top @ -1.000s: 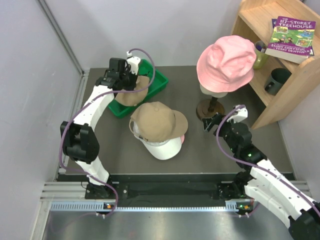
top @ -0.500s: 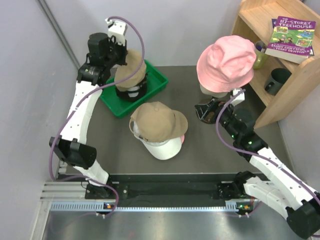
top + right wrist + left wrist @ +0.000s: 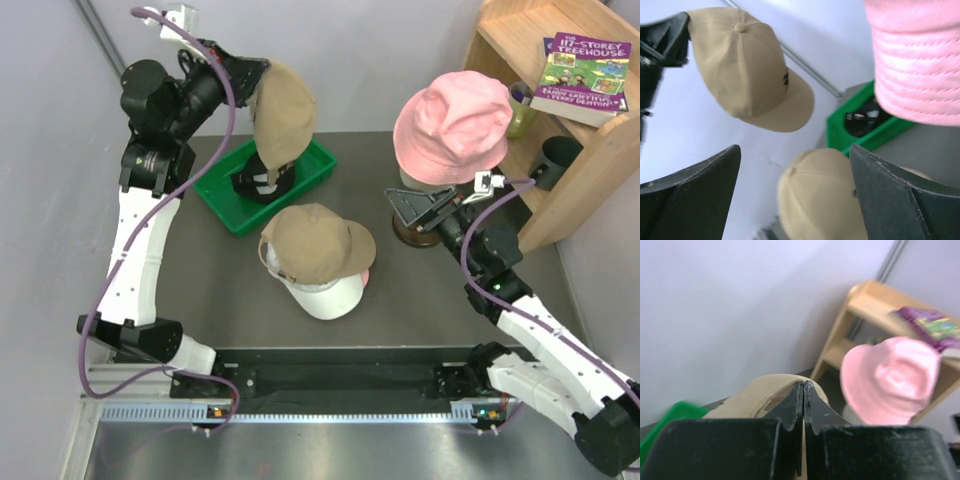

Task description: Stack the hats

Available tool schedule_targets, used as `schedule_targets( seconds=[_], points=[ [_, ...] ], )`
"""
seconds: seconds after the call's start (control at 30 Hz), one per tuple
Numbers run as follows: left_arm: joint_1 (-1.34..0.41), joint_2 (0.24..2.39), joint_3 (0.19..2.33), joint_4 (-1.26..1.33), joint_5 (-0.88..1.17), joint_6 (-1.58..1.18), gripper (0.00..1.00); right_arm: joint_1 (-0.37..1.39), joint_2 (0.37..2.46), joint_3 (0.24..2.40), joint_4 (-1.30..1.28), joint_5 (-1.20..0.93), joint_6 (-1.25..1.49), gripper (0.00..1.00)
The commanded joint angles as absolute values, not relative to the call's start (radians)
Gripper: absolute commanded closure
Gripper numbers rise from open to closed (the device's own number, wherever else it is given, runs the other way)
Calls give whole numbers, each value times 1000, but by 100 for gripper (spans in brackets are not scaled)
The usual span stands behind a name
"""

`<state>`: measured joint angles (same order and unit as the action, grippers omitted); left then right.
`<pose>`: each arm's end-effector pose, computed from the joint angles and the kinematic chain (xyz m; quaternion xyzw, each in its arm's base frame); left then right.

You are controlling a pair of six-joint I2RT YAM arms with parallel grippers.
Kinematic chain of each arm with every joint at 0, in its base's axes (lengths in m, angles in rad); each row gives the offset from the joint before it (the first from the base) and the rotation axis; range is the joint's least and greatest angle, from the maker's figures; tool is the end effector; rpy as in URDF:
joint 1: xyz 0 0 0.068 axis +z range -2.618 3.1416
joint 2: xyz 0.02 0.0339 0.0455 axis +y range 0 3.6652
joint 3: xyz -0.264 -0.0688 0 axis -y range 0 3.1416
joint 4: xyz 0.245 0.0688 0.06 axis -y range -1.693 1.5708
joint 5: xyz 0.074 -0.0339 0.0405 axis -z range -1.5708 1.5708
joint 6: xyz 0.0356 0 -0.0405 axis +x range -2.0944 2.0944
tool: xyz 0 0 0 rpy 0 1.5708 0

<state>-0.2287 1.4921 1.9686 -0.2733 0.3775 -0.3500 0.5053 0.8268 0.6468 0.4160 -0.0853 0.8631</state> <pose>0.2837 -0.0795 0.5640 0.1076 0.6282 -0.3309 0.6959 0.1730 0.0992 0.3485 0.0771 0.6145 0.5164 0.5914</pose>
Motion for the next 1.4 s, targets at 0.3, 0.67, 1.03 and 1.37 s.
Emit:
schedule_targets(
  seconds=[0.3,0.67,1.03,1.37],
  points=[
    [-340,1382,1944,52,394,-779,100,661,953,534,883,-25,1313,11],
    [-659,1368,1927,100,196,-773,100,838,1110,431,1236,92,1459,11],
    [-822,1377,1916,104,133,-770,100,868,1222,406,1615,126,1447,11],
    [-864,1384,1928,86,107,-755,100,868,1266,457,1718,112,1407,11]
  ],
)
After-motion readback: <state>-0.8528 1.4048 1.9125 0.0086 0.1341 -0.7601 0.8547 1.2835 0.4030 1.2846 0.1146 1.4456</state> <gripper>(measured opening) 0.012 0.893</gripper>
